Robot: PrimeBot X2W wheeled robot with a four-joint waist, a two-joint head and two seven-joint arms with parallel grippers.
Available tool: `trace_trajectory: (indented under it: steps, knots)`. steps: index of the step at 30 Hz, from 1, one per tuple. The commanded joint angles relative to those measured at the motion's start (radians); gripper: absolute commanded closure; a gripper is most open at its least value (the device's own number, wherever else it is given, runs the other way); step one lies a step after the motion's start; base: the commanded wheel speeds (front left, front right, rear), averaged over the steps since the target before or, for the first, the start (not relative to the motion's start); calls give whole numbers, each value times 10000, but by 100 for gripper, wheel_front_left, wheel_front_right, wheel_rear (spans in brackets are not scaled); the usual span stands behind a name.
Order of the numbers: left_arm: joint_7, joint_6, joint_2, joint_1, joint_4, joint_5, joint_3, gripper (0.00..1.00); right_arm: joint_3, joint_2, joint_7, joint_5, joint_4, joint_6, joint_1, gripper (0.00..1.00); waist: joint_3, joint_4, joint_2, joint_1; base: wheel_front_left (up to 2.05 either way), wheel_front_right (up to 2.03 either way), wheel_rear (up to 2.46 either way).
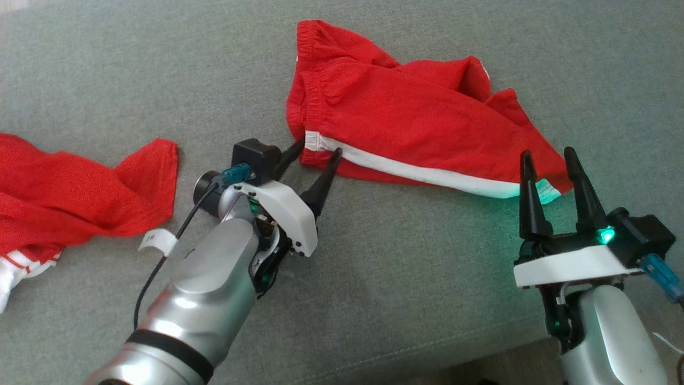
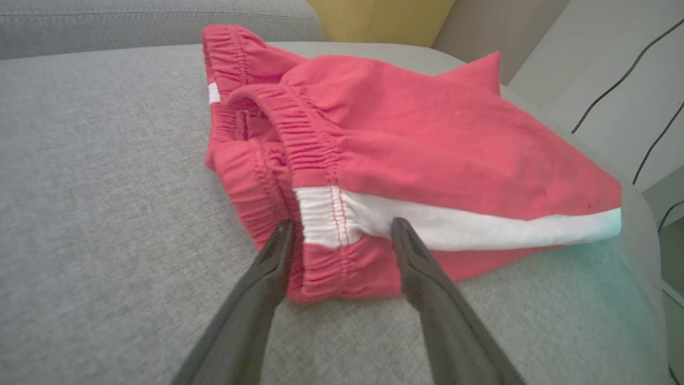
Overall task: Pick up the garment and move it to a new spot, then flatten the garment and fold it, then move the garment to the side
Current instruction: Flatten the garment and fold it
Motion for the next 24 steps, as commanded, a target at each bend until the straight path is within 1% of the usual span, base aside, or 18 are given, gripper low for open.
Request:
trace_trajectory:
  steps: [1,2,3,4,9,15,19,24]
  knots:
    - [-137,-60,85,-475,-212,-169,64,53,135,-43,-108,56,-332,-9,-189,0,-13,18,0,0,0,0,0]
    - [-152,-60,88,-503,-224,-231,-6,68,118,-43,-108,45,-324,-9,-180,0,-21,32,0,0,0,0,0]
    - [-165,-60,92,-522,-246,-297,-69,85,102,-43,-108,30,-311,-9,-171,0,-34,49,0,0,0,0,0]
    - [-176,-60,109,-536,-275,-346,-137,100,91,-43,-108,11,-290,-9,-161,0,-54,66,0,0,0,0,0]
    - [-202,-61,256,-534,-467,-401,-248,100,51,-43,-108,-87,-133,-9,-133,0,-158,143,0,0,0,0,0]
    - [-207,-61,482,-150,-1159,-164,87,100,-421,-43,-108,-294,366,-9,136,0,-343,249,0,0,0,0,0]
    - [-208,-61,529,232,-1565,128,358,100,-784,-43,-108,-227,945,-9,384,0,-426,282,0,0,0,0,0]
    - [-209,-61,493,625,-1809,509,646,100,-692,-43,-107,428,2050,-9,481,0,-470,332,0,0,0,0,0]
